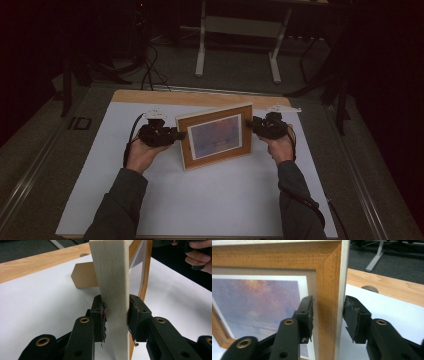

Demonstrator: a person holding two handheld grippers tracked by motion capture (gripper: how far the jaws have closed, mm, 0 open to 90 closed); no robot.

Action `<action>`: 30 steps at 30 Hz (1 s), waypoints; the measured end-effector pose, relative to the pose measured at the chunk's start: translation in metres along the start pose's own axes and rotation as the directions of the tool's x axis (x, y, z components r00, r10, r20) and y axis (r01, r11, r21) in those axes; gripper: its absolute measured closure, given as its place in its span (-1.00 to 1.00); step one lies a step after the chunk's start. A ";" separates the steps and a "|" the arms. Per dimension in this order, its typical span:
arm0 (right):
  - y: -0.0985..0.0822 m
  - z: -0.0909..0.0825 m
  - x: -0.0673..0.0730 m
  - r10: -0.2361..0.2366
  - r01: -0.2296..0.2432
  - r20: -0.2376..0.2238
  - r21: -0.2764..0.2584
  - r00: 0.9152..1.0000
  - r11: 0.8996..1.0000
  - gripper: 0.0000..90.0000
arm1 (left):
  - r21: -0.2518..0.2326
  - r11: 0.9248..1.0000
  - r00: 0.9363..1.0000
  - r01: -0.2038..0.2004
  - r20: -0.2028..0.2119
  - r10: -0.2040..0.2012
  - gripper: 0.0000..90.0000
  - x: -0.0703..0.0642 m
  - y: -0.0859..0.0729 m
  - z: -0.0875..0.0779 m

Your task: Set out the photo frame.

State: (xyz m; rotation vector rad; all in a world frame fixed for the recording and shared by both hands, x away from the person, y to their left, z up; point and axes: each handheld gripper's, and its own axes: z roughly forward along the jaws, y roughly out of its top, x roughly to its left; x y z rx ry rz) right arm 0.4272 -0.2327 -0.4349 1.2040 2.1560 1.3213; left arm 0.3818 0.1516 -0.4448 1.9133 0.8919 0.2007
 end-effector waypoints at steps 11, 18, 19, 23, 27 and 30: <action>0.008 0.007 -0.004 -0.009 0.008 -0.053 -0.008 0.999 1.000 0.03 | -0.004 1.000 1.000 -0.003 0.009 0.003 0.54 0.003 0.000 0.001; 0.008 0.016 -0.009 0.034 -0.034 -0.084 -0.004 0.996 0.999 -0.14 | -0.009 1.000 1.000 -0.012 0.004 0.012 0.52 0.005 0.001 0.002; 0.007 0.016 -0.010 0.037 -0.037 -0.090 -0.002 0.995 0.999 -0.10 | -0.014 1.000 1.000 -0.008 -0.002 0.008 0.52 0.005 0.001 0.003; 0.005 0.013 -0.011 0.049 -0.048 -0.102 0.007 0.994 0.999 0.19 | -0.040 0.998 0.999 0.046 -0.008 -0.046 0.49 0.011 0.002 0.006; 0.001 0.008 -0.012 0.049 -0.048 -0.115 0.012 0.992 0.999 0.30 | -0.061 0.995 0.997 0.082 -0.012 -0.083 0.47 0.015 0.002 0.008; -0.001 0.005 -0.010 0.043 -0.042 -0.110 0.012 0.993 0.999 0.33 | -0.066 0.994 0.996 0.084 -0.021 -0.085 0.47 0.016 0.002 0.009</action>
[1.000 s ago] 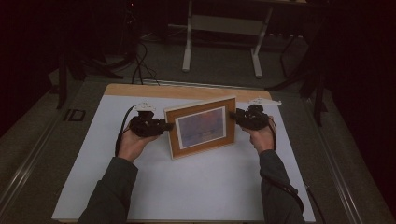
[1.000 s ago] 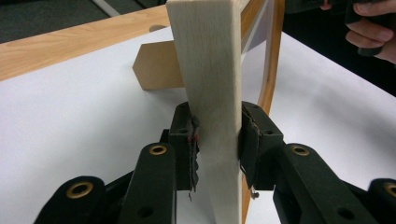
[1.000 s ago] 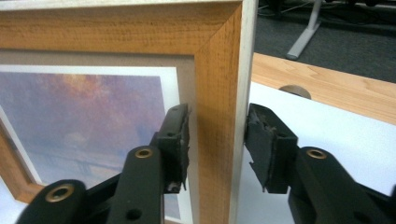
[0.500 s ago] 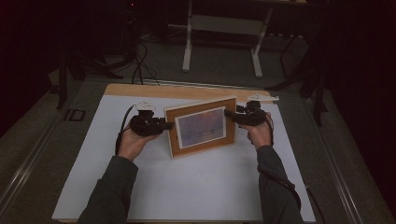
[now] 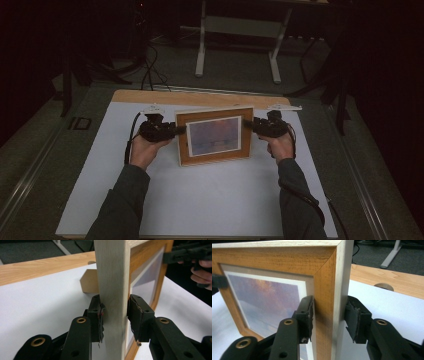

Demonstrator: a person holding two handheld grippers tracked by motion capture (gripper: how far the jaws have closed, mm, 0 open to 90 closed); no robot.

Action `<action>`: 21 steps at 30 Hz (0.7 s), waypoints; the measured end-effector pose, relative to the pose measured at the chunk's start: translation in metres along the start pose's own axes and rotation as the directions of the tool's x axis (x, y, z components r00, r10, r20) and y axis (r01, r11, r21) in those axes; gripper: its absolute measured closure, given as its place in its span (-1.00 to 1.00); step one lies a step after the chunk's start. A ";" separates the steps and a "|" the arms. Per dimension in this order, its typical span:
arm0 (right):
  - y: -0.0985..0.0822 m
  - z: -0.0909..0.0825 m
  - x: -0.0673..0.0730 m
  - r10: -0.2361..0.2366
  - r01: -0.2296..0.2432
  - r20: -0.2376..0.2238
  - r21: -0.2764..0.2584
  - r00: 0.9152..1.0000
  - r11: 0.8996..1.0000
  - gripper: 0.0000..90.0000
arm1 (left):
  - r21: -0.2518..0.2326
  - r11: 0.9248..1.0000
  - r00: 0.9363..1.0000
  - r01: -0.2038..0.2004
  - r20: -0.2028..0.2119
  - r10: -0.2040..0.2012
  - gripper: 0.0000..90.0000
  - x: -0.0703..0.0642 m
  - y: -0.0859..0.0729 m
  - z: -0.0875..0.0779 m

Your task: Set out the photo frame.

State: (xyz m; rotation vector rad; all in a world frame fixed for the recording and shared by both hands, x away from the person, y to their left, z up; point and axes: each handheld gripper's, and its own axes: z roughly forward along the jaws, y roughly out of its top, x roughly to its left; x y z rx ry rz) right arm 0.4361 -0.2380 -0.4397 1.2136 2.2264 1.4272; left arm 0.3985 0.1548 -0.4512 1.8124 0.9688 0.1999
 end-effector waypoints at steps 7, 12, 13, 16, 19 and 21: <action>-0.007 -0.008 0.010 -0.002 0.001 0.039 0.009 0.999 1.000 0.37 | -0.014 1.000 1.000 0.012 0.011 -0.012 0.43 0.004 0.000 0.003; -0.014 -0.013 0.016 0.018 -0.018 0.055 -0.009 0.998 1.000 0.37 | -0.022 0.999 0.999 0.030 0.022 -0.030 0.40 0.006 0.000 0.005; -0.015 -0.014 0.017 0.022 -0.021 0.056 -0.010 0.998 1.000 0.37 | -0.019 0.999 0.999 0.033 0.024 -0.032 0.39 0.006 0.000 0.005; -0.018 -0.017 0.019 0.018 -0.018 0.059 -0.012 0.998 1.000 0.37 | -0.019 0.999 0.999 0.034 0.029 -0.034 0.37 0.006 0.001 0.006; -0.019 -0.019 0.021 0.019 -0.018 0.061 -0.009 0.998 1.000 0.38 | -0.019 0.999 0.999 0.039 0.035 -0.038 0.37 0.006 0.000 0.006; -0.019 -0.020 0.022 0.022 -0.022 0.064 -0.008 0.998 1.000 0.38 | -0.016 0.999 0.998 0.052 0.047 -0.051 0.37 0.007 0.000 0.006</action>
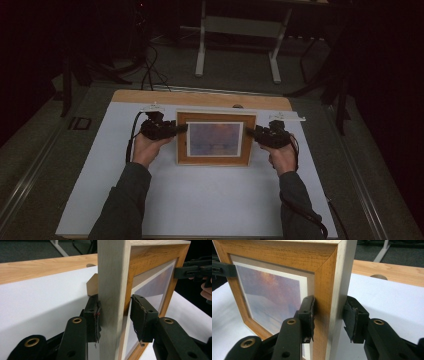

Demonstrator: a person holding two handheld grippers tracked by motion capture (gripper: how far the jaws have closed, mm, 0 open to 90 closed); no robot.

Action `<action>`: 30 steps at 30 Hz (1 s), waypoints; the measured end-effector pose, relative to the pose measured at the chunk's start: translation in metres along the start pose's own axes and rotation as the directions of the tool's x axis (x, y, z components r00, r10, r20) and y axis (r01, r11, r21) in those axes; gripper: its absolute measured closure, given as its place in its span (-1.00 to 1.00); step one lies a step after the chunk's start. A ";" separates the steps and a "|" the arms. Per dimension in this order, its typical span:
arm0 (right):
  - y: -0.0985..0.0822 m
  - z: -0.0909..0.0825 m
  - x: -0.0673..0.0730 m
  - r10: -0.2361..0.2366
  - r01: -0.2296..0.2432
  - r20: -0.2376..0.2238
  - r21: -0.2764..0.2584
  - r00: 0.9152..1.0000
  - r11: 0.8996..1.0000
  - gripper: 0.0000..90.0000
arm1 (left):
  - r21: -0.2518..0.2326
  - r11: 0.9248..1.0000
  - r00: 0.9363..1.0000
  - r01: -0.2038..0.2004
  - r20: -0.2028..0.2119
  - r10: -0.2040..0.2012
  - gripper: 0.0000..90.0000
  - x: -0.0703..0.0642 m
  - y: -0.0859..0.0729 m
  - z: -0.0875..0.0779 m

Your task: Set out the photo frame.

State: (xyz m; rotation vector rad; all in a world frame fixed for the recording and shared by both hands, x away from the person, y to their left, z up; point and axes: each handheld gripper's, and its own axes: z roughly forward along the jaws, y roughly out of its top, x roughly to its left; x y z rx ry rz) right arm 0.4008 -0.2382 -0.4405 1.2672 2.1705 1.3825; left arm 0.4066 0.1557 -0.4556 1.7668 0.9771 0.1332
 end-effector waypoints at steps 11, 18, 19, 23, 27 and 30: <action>-0.001 -0.004 0.002 0.009 -0.009 -0.008 0.009 1.000 1.000 0.38 | 0.009 1.000 1.000 0.023 0.008 -0.023 0.35 0.000 0.000 -0.001; 0.000 -0.003 0.003 0.009 -0.009 -0.017 0.022 1.000 1.000 0.38 | 0.021 0.999 0.999 0.036 0.002 -0.036 0.36 -0.002 0.000 -0.006; 0.001 -0.003 0.004 0.007 -0.007 -0.018 0.024 1.000 1.000 0.38 | 0.022 0.999 0.999 0.040 0.003 -0.040 0.36 -0.002 -0.001 -0.006; 0.002 -0.001 0.004 0.009 -0.008 -0.023 0.027 1.000 1.000 0.38 | 0.025 0.998 0.999 0.054 0.004 -0.054 0.36 -0.002 -0.001 -0.009; 0.003 0.000 0.005 0.007 -0.007 -0.022 0.033 1.000 0.999 0.38 | 0.025 0.998 0.998 0.065 0.011 -0.065 0.36 -0.001 -0.002 -0.009; 0.003 0.000 0.004 0.011 -0.010 -0.028 0.035 1.000 0.999 0.38 | 0.025 0.997 0.997 0.079 0.010 -0.079 0.35 -0.001 -0.002 -0.009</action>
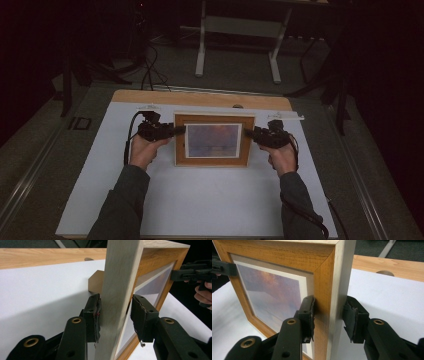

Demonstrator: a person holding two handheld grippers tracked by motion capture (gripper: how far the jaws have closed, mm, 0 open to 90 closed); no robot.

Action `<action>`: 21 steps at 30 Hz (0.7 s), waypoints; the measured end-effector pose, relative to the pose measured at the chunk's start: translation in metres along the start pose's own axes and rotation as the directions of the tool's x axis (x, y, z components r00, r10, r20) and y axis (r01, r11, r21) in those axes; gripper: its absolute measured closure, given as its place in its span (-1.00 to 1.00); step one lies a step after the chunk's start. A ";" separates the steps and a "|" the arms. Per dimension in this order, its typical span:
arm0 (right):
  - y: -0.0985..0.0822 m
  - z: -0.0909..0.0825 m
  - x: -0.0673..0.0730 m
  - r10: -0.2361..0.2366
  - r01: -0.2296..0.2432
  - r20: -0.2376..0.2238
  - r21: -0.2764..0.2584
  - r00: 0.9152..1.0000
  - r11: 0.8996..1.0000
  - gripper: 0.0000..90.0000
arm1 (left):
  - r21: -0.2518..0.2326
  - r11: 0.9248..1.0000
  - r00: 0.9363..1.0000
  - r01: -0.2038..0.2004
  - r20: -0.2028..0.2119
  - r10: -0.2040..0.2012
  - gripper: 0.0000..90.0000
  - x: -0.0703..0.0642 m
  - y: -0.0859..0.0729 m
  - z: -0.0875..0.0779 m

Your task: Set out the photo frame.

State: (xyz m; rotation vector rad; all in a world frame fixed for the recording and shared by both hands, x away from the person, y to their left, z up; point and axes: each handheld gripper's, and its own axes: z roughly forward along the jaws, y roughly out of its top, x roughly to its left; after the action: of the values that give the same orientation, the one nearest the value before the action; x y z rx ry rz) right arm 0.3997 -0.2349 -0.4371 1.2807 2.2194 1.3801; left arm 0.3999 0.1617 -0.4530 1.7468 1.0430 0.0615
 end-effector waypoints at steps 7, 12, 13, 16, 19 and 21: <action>0.000 0.001 -0.001 -0.002 0.002 -0.005 0.000 1.000 1.000 0.37 | -0.010 1.000 1.000 0.023 0.005 -0.023 0.34 0.000 -0.002 0.000; 0.000 0.000 0.001 -0.003 0.003 0.005 0.006 1.000 1.000 0.36 | -0.012 0.999 0.999 0.032 0.014 -0.032 0.33 0.001 -0.002 0.000; 0.000 0.000 0.001 -0.003 0.003 0.004 0.008 1.000 1.000 0.36 | -0.009 0.999 0.999 0.034 0.013 -0.034 0.32 0.001 -0.002 0.001; 0.000 0.002 0.001 -0.011 0.011 0.007 0.019 1.000 1.000 0.27 | 0.021 0.999 1.000 0.027 0.003 -0.027 0.22 0.001 -0.004 0.004; -0.001 0.004 0.001 -0.015 0.015 0.010 0.023 1.000 1.000 0.21 | 0.025 0.999 1.000 0.021 0.000 -0.021 0.20 0.000 -0.007 0.006; -0.002 0.004 0.001 -0.015 0.014 0.015 0.023 1.000 1.000 0.18 | 0.026 0.999 1.000 0.021 -0.008 -0.020 0.19 -0.001 -0.007 0.007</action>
State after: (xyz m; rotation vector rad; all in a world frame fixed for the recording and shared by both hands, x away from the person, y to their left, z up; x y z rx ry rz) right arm 0.4001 -0.2319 -0.4409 1.2755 2.2361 1.3400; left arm 0.3983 0.1568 -0.4615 1.7608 1.0714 0.0415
